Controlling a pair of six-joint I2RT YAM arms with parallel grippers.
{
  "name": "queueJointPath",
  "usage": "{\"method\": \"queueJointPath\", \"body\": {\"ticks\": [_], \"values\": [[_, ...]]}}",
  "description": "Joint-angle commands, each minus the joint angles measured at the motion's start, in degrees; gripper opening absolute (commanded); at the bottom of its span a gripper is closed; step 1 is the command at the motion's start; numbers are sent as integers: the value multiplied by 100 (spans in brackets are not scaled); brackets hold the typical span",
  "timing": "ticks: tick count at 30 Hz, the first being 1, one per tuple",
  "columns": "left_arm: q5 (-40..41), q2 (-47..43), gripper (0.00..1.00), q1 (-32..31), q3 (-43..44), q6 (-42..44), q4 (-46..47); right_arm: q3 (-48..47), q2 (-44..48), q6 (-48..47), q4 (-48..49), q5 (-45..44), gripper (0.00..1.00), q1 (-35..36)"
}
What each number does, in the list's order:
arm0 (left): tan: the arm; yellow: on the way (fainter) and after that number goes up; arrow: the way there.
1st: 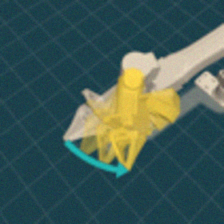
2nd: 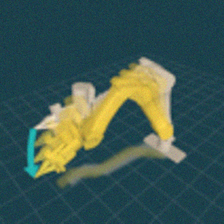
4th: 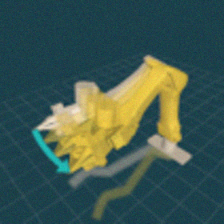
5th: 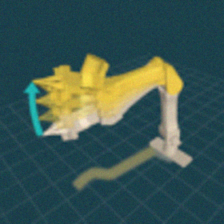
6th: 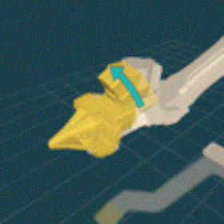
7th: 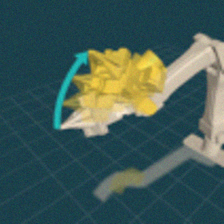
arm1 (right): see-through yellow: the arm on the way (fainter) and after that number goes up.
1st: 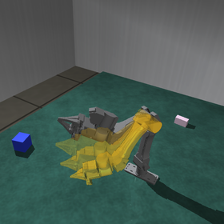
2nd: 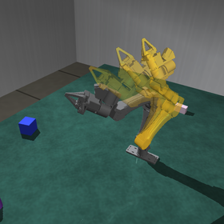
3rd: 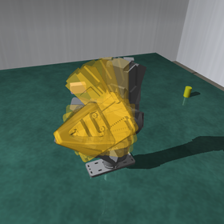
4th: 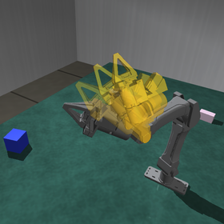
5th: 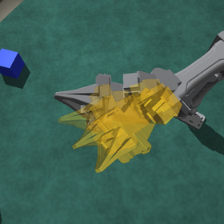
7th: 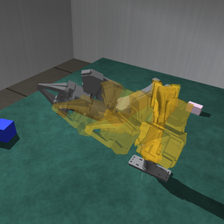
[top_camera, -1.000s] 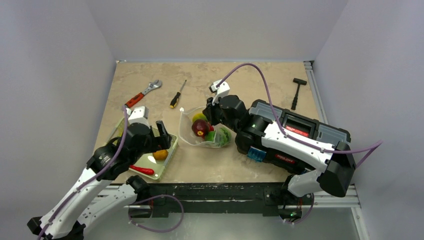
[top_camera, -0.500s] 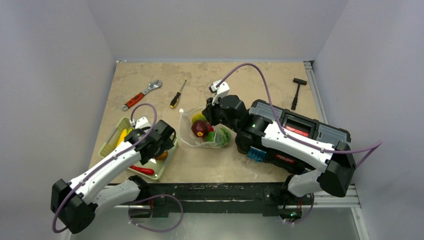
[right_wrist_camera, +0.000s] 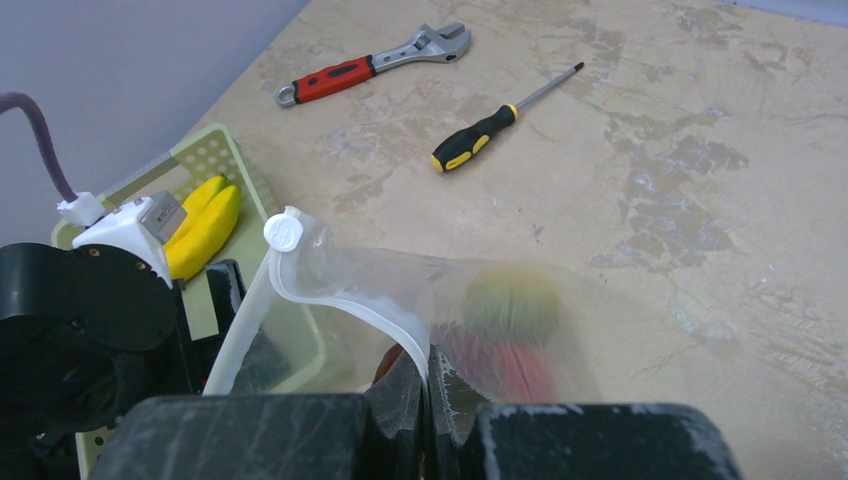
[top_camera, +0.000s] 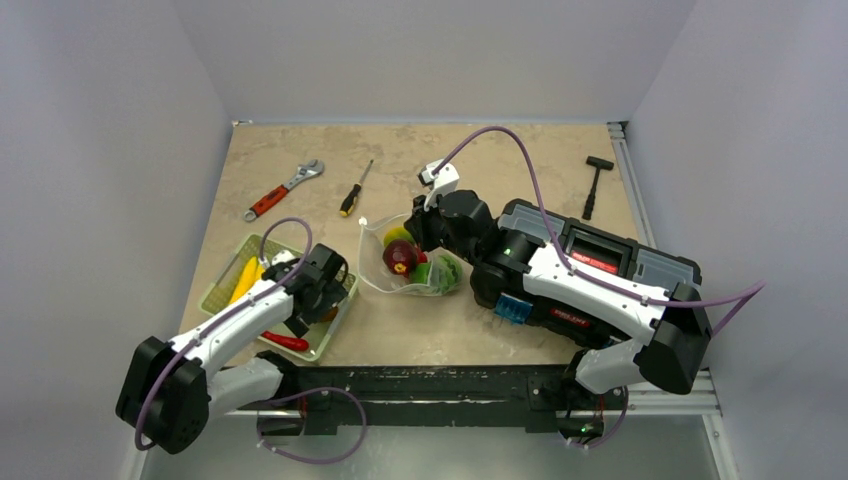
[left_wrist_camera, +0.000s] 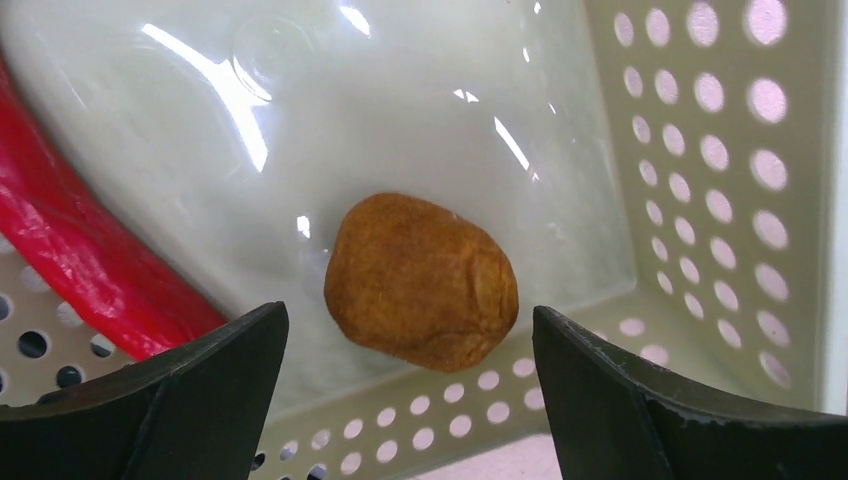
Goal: Place the food in the zip-top bag and seal the zipper
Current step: Pick up the fake fruit from the bin.
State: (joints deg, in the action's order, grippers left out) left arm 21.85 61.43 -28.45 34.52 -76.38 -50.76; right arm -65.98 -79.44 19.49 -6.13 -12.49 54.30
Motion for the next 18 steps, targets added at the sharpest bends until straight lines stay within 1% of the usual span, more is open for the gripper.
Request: {"method": "queueJointPath", "body": {"ticks": [1, 4, 7, 9, 12, 14, 16, 18], "values": [[87, 273, 87, 107, -143, -124, 382, -104, 67, 36, 174, -21, 0, -8], [124, 283, 79, 126, -116, -97, 347, -125, 64, 30, 155, -11, 0, -8], [344, -4, 59, 126, 81, 8, -19, -122, 77, 13, 138, -54, 0, -6], [483, -393, 47, 123, 276, 237, -238, -126, 71, -2, 136, -80, 0, -7], [597, -1058, 42, 122, 616, 612, -524, -146, 45, -1, 149, -73, 0, -7], [476, -1544, 42, 120, 841, 1049, -455, -174, 13, -7, 162, -61, 0, -7], [97, -2003, 42, 120, 1031, 1696, -163, -187, -15, -1, 180, -27, 0, -3], [-580, -2478, 42, 121, 1033, 2345, 492, -194, -42, -4, 178, -8, 0, -7]]}}
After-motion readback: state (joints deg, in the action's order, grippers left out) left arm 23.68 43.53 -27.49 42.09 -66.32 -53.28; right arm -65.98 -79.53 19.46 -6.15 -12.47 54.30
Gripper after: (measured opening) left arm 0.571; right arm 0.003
